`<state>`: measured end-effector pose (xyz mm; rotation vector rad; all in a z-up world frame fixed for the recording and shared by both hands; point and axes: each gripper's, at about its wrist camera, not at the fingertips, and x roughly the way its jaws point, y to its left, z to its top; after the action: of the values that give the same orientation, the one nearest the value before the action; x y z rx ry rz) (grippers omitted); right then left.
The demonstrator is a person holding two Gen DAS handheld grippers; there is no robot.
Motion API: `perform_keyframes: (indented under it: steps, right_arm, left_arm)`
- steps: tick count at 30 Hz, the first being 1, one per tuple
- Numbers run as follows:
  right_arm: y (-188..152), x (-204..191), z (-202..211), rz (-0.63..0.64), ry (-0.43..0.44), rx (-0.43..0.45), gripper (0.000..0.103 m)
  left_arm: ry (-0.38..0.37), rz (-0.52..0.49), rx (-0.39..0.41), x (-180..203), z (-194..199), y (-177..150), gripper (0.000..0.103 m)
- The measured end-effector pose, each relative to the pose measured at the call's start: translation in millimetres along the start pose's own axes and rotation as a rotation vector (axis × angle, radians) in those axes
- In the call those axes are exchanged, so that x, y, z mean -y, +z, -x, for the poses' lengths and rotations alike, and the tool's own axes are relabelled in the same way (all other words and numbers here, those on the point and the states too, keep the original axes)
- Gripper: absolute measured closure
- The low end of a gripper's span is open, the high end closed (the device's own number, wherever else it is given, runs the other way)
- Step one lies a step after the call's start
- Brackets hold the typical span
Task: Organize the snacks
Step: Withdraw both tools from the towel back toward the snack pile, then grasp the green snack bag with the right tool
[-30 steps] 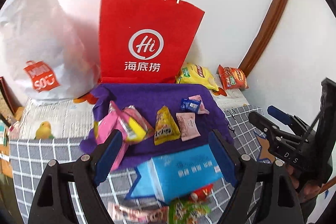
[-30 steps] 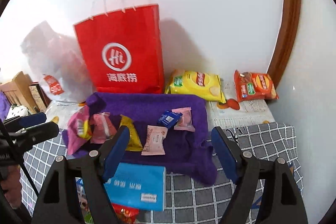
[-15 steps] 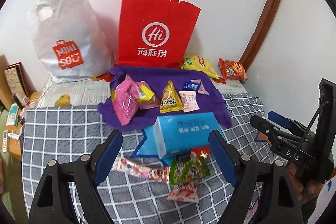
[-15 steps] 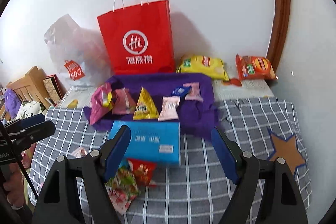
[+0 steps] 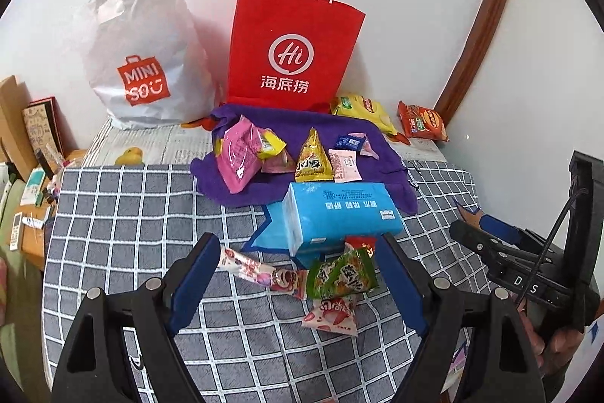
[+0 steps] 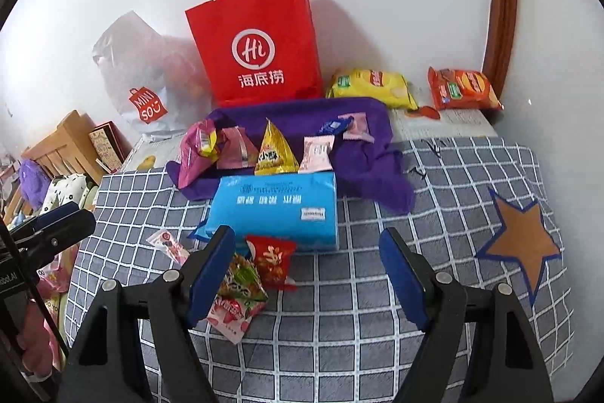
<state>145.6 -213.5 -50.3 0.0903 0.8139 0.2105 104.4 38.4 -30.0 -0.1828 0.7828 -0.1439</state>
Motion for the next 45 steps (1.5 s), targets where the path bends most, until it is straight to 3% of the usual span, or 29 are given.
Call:
perform_keyframes:
  steps: [8, 18, 24, 30, 38, 41, 45]
  right_arm:
    - [-16.4, 8.3, -9.5, -0.022, 0.004, -0.023, 0.026]
    - [-27.4, 4.6, -36.2, -0.013, -0.006, -0.042, 0.026]
    - [-33.7, 0.6, -61.4, -0.012, 0.003, -0.08, 0.033]
    - [-36.7, -15.2, -77.1, -0.014, 0.115, -0.104, 0.035]
    - [-42.5, -52.5, -101.9, 0.088, 0.163, -0.157, 0.038]
    - [-46.0, -58.4, -111.8, 0.1, 0.16, -0.179, 0.047]
    - [-49.5, -62.0, -115.4, 0.109, 0.181, -0.191, 0.071]
  left_arm:
    - [-0.016, 0.033, -0.018, -10.7, -9.2, -15.3, 0.021]
    - [0.018, 0.056, -0.09, -34.3, -36.3, -21.4, 0.02]
    - [0.036, 0.071, -0.115, -46.5, -51.3, -24.8, 0.02]
    - [0.04, 0.084, -0.136, -55.3, -61.4, -25.9, 0.02]
    - [0.06, 0.093, -0.142, -66.7, -60.2, -27.3, 0.02]
    - [0.062, 0.097, -0.139, -71.8, -57.4, -29.2, 0.02]
    - [0.06, 0.11, -0.142, -76.8, -56.7, -32.2, 0.02]
